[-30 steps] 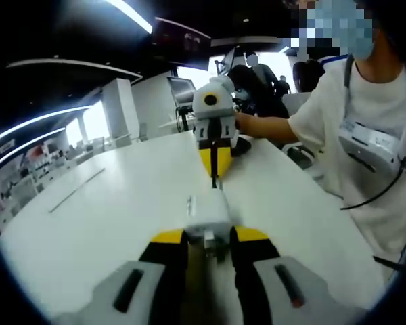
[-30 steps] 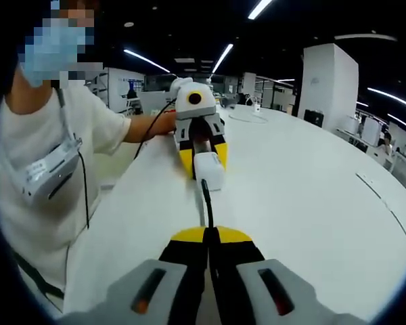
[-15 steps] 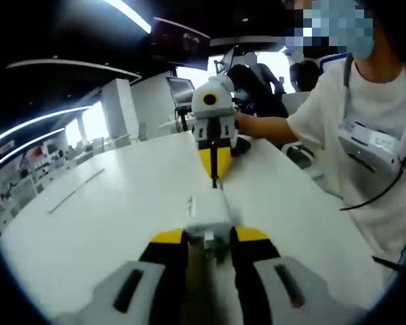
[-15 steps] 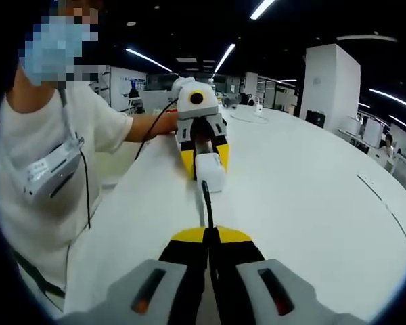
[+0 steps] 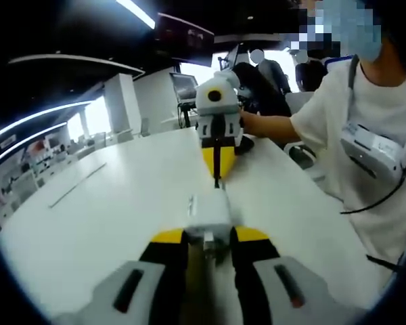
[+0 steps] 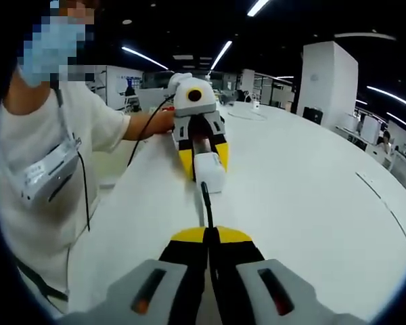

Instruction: Plug the desk Type‑C cable into the charger adapter.

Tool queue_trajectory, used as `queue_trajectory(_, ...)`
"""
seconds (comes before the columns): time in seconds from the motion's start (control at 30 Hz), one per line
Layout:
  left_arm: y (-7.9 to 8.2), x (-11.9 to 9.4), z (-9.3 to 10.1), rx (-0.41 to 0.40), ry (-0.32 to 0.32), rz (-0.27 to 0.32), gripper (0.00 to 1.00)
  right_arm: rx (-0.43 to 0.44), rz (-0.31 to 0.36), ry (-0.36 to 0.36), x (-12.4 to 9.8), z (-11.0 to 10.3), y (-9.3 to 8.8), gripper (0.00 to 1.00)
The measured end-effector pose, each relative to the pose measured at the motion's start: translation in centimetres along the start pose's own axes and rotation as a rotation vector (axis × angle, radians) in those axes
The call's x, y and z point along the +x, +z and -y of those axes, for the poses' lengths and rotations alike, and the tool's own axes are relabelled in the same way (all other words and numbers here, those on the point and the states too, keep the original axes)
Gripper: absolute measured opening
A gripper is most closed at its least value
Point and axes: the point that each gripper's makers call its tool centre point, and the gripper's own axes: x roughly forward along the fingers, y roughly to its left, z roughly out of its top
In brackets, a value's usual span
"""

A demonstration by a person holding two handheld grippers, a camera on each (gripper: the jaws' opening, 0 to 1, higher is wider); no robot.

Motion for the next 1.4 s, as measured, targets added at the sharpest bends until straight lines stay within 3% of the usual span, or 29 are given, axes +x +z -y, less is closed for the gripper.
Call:
queue_trajectory(0.4,-0.2,0.2,-0.1,-0.032,0.023,-0.017,0.25,0.000,-0.006,-0.002,0.2,-0.1,0.2,0.02)
queue_trajectory(1.4,-0.2,0.5,-0.1,-0.022,0.030,-0.021,0.25,-0.016,-0.026,-0.021,0.9,-0.1,0.4,0.02)
